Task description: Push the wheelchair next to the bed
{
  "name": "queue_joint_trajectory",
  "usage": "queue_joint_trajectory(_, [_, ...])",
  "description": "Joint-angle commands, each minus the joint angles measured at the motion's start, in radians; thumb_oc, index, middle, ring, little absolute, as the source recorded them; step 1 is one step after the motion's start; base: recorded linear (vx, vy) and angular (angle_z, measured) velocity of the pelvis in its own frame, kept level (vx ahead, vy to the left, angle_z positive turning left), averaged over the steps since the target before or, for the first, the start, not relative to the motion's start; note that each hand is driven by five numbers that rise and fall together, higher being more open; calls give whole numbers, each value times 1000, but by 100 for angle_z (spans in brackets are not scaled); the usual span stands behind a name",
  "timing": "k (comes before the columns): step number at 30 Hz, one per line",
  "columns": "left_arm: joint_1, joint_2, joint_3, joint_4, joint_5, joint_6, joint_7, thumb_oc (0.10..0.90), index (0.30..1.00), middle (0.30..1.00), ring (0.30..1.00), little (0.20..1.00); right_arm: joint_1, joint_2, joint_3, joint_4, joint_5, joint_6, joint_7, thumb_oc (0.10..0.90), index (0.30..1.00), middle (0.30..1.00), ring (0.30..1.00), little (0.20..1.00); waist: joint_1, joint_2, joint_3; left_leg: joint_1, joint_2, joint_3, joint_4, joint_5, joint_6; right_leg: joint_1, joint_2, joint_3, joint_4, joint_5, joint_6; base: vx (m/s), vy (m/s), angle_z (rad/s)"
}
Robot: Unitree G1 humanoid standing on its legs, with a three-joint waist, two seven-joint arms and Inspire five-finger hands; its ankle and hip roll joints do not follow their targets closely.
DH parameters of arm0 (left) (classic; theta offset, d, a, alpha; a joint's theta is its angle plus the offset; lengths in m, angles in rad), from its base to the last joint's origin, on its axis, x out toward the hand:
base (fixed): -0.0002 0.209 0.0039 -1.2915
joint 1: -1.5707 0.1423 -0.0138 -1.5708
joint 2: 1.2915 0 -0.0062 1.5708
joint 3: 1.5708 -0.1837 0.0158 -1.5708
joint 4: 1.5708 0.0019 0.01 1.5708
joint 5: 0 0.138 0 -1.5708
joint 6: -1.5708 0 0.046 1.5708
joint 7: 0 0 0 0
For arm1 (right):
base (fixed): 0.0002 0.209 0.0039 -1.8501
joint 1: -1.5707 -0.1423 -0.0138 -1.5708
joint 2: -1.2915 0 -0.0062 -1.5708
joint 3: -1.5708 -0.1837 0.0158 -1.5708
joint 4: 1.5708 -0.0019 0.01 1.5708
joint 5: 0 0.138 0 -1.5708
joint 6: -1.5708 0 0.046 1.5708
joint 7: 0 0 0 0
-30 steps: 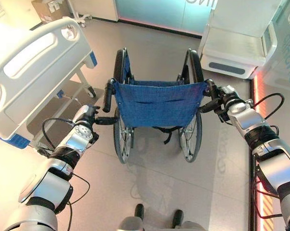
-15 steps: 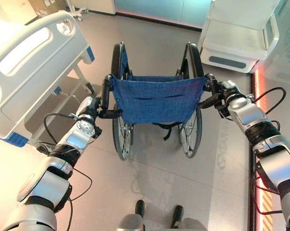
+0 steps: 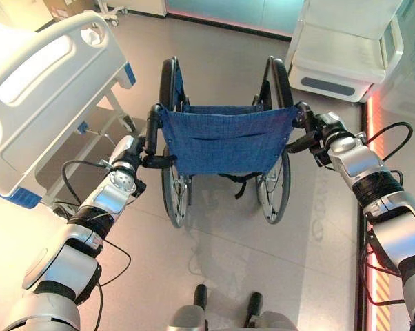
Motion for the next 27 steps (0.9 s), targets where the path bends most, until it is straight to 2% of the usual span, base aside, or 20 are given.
queue_joint_trajectory(1, [-251, 70, -13, -85, -15, -126, 106, 800, 900, 900, 900, 900, -75, -47, 82, 29, -27, -13, -21, 800, 900, 900, 900, 900, 6, 20, -52, -51, -28, 58, 98, -103, 4, -63, -21, 42, 142, -86, -29, 0, 0, 0])
queue_joint_trajectory(5, [-252, 87, -10, -120, 39, -110, 127, 800, 900, 900, 900, 900, -63, -49, 82, 21, -23, -4, -33, 800, 900, 900, 900, 900, 6, 20, -52, -51, -27, 59, 100, -104, 3, -62, -21, 41, 141, -87, -30, 0, 0, 0])
queue_joint_trajectory(13, [-297, 138, -51, -164, 152, -30, 44, 800, 900, 900, 900, 900, -73, -59, 88, 24, -16, 13, -35, 800, 900, 900, 900, 900, 7, 24, -41, -54, -27, 61, 106, -108, 6, -65, -22, 37, 146, -91, -33, 0, 0, 0])
queue_joint_trajectory(16, [-309, 147, -61, -167, 165, -20, 29, 800, 900, 900, 900, 900, -81, -61, 93, 32, -12, 9, -33, 800, 900, 900, 900, 900, 8, 24, -40, -56, -27, 61, 107, -108, 6, -65, -22, 36, 145, -92, -34, 0, 0, 0])
queue_joint_trajectory(20, [-336, 158, -93, -170, 206, 1, -62, 800, 900, 900, 900, 900, -96, -60, 100, 55, -7, 3, -31, 800, 900, 900, 900, 900, 11, 25, -39, -56, -28, 61, 108, -109, 8, -64, -21, 34, 146, -92, -34, 0, 0, 0])
queue_joint_trajectory(27, [-354, 155, -113, -153, 211, 11, -50, 800, 900, 900, 900, 900, -106, -49, 112, 84, -2, 2, -32, 800, 900, 900, 900, 900, 13, 22, -43, -52, -31, 60, 103, -108, 11, -59, -20, 35, 142, -90, -34, 0, 0, 0])
